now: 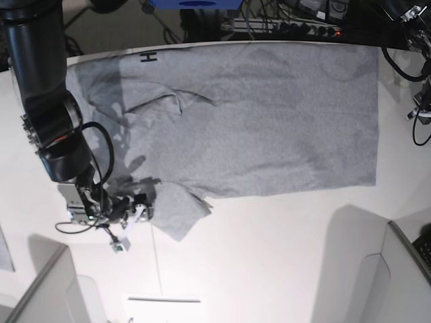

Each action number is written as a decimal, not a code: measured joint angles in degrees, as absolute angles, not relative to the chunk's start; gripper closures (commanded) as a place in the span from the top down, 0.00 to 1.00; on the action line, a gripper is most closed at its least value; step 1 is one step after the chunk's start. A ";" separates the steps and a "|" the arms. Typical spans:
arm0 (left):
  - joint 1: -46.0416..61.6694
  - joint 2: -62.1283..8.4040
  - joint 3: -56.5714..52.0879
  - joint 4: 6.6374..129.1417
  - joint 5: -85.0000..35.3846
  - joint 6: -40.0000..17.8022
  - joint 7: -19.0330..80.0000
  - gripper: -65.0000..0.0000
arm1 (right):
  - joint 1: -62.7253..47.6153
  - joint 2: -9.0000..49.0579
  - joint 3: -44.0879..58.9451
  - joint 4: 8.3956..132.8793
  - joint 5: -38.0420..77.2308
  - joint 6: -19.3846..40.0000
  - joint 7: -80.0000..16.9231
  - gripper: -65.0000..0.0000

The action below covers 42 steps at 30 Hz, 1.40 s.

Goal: Fold the T-shirt properly

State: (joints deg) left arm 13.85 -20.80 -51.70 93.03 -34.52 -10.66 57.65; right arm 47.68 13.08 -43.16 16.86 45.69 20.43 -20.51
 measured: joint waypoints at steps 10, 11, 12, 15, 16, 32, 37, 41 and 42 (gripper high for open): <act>13.82 -20.82 -51.31 92.82 -34.50 -10.66 57.65 0.00 | 47.07 12.12 -43.13 16.86 46.11 20.38 -20.05 0.04; 13.69 -20.80 -51.31 92.82 -34.52 -10.66 57.67 0.00 | 47.05 12.10 -43.13 16.88 46.17 20.40 -20.10 0.00; 13.56 -20.82 -51.29 92.82 -34.46 -10.66 57.67 0.00 | 47.03 12.12 -43.13 16.86 46.15 20.43 -20.08 0.00; 12.78 -20.78 -51.29 92.75 -34.41 -10.68 57.74 0.23 | 47.00 12.12 -43.07 16.86 46.30 20.43 -20.08 0.00; 12.08 -20.80 -51.31 92.55 -34.37 -10.63 57.65 0.34 | 46.96 12.12 -42.98 16.86 46.30 20.43 -20.08 0.00; -3.51 -27.81 -38.83 71.79 -34.50 -10.66 49.67 0.92 | 46.98 12.10 -42.98 17.02 46.35 20.45 -20.27 0.00; -7.84 -28.56 -30.96 61.36 -34.24 -10.46 47.27 0.92 | 46.98 12.12 -42.98 17.02 46.57 20.45 -20.27 0.00; -11.94 -28.84 -26.24 56.93 -34.46 -10.50 44.58 0.92 | 47.03 12.01 -42.98 17.02 46.39 20.45 -20.29 0.00; -12.56 -28.91 -25.02 56.53 -34.61 -10.48 43.83 0.92 | 47.03 12.01 -42.98 17.02 46.54 20.45 -20.29 0.00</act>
